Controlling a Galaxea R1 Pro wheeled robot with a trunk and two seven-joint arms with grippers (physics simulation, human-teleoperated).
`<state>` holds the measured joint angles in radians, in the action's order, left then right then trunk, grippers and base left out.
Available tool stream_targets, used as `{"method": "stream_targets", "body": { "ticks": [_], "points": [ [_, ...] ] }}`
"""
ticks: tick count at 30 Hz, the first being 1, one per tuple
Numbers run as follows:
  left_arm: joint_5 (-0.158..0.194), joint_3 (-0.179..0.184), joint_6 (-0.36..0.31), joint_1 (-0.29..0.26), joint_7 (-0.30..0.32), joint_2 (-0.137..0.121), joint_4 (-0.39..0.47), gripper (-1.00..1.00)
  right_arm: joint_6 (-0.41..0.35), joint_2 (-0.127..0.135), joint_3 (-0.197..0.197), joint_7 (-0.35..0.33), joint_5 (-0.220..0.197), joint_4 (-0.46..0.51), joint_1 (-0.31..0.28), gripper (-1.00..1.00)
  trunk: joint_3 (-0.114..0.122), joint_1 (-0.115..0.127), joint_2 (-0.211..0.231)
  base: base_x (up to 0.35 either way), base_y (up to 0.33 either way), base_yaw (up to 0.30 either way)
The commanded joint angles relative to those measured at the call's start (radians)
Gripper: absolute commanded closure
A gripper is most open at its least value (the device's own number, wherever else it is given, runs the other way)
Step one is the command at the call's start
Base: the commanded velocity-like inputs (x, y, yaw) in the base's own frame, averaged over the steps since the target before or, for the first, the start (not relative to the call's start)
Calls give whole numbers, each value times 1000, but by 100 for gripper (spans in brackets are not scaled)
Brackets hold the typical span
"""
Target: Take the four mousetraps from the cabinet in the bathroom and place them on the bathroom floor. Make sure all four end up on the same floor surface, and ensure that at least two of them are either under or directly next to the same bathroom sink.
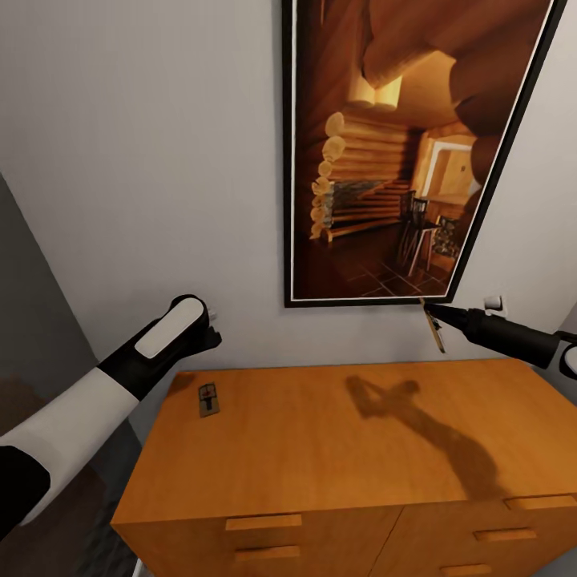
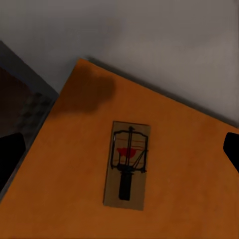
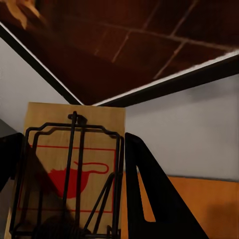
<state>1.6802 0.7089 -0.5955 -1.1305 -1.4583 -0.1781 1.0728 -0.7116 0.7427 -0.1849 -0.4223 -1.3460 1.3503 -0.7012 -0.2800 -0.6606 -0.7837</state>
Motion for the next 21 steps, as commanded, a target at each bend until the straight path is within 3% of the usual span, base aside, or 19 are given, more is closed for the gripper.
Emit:
{"method": "stream_targets", "body": {
  "ticks": [1, 4, 21],
  "points": [
    [3, 3, -10, -2, -6, -2, 2, -100, -3, 0, -2, 0, -5, -1, -2, 100, -2, 0, -1, 2, 0, 0],
    [2, 3, -10, -2, -6, -2, 2, -100, -3, -10, -1, 0, -5, 0, -2, 100, -2, 0, -1, 1, 0, 0],
    [3, -1, -11, -2, -5, 12, 7, -100, -3, -19, -1, 0, -4, 0, -2, 100, -55, -65, -120, 0, 0, 0]
  ]
}}
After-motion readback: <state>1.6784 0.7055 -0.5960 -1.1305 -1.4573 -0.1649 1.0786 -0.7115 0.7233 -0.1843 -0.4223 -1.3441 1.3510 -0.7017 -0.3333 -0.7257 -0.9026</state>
